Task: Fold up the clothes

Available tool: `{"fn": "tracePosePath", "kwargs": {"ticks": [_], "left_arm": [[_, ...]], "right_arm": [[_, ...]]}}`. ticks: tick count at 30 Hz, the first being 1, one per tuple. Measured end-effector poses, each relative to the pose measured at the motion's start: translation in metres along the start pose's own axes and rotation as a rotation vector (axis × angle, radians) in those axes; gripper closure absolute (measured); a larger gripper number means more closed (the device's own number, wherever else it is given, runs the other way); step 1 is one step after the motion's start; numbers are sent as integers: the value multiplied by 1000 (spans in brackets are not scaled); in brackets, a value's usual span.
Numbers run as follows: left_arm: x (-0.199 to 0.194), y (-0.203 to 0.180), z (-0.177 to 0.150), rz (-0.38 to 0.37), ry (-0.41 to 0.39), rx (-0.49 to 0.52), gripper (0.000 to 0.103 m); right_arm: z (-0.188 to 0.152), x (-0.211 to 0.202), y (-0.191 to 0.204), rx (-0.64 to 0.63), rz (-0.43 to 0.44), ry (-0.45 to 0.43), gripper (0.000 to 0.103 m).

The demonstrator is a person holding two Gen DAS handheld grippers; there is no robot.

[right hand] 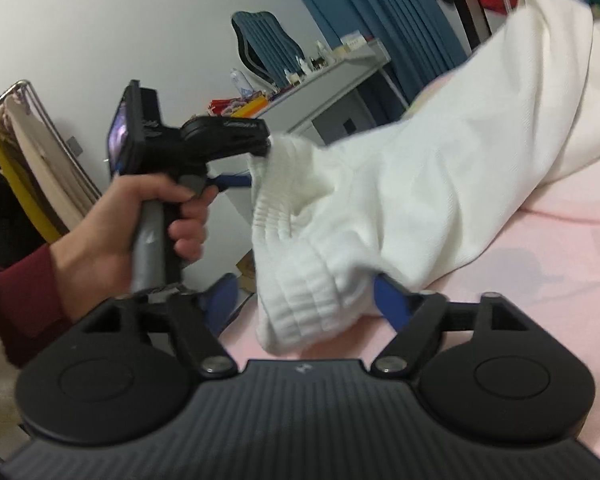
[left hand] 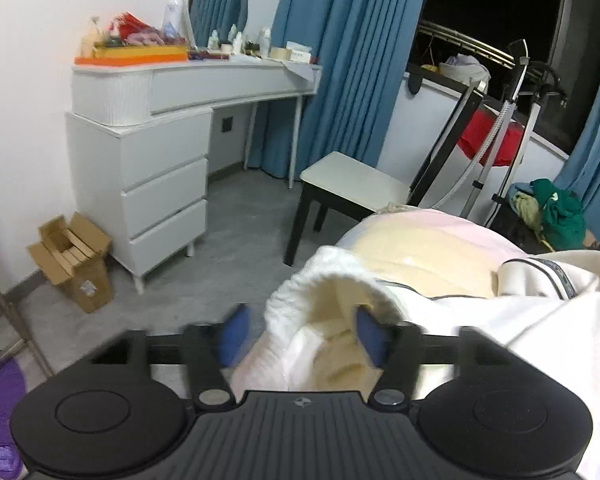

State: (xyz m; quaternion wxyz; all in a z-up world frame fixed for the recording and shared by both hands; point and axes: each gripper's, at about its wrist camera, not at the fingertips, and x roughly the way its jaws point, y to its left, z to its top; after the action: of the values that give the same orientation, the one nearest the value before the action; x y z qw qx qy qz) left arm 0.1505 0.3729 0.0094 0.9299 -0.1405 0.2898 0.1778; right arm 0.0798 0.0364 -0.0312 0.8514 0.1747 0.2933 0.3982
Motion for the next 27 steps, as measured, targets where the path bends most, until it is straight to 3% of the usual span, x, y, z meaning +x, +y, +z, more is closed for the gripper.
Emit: {"fn": "tracePosePath", "kwargs": {"ticks": [2, 8, 16, 22, 27], "left_arm": [[-24, 2, -6, 26, -24, 3, 19], [-109, -29, -31, -57, -109, 58, 18], [-190, -133, -78, -232, -169, 174, 18], [-211, -201, -120, -349, -196, 206, 18], [-187, -234, -157, -368, -221, 274, 18]], "right_arm": [[0, -12, 5, -22, -16, -8, 23], [26, -62, 8, -79, -98, -87, 23], [70, -165, -18, -197, -282, -243, 23], [87, -219, -60, -245, -447, -314, 23], [76, -235, -103, -211, -519, -336, 23]]}}
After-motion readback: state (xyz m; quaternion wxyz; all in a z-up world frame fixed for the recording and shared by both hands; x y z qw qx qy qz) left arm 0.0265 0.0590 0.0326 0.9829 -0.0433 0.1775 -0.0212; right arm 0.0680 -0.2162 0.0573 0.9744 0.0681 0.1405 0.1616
